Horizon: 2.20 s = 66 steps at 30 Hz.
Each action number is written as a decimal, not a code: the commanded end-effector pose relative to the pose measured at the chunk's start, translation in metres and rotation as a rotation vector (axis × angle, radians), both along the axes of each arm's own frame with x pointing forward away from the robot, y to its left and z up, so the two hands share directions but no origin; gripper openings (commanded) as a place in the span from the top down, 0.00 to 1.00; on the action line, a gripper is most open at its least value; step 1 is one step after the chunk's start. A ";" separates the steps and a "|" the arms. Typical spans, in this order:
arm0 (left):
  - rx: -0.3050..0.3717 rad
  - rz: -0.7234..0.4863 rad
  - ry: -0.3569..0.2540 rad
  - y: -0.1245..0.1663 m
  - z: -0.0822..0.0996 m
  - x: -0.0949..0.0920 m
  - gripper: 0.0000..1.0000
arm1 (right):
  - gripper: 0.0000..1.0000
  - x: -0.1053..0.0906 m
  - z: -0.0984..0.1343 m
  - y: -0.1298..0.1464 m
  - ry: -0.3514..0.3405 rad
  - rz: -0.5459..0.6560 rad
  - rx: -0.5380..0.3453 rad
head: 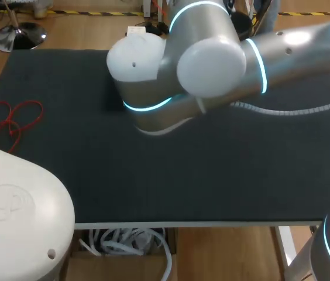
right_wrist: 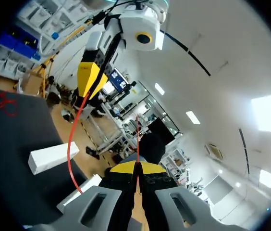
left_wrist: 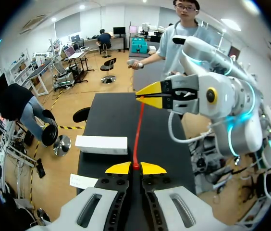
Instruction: Grab the tape and strap the tape.
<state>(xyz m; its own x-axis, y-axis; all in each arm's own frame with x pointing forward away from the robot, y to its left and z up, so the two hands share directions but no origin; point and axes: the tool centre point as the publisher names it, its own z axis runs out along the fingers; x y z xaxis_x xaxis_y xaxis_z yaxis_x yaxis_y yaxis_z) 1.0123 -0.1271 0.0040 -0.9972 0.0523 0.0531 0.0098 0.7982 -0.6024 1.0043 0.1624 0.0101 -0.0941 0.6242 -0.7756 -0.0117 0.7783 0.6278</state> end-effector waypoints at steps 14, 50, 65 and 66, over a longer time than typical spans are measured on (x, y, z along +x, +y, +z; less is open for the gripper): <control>0.005 0.000 0.002 0.000 0.001 0.000 1.00 | 1.00 -0.007 0.008 0.009 0.100 -0.073 -0.316; 0.005 0.000 0.002 0.000 0.001 0.000 1.00 | 1.00 -0.001 0.041 0.022 0.034 0.035 -0.910; 0.005 0.000 0.002 0.000 0.001 0.000 1.00 | 1.00 0.000 0.050 0.021 0.032 0.057 -1.073; 0.005 0.000 0.002 0.000 0.001 0.000 1.00 | 1.00 -0.001 0.050 0.021 0.033 0.058 -1.071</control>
<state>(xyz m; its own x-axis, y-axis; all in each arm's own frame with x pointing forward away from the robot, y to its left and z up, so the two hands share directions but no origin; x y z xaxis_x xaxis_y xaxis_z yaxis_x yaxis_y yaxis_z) 1.0123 -0.1271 0.0041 -0.9972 0.0524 0.0531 0.0099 0.7982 -0.6024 1.0051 0.1843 0.0575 -0.1285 -0.3826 -0.9149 -0.0572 0.9239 -0.3784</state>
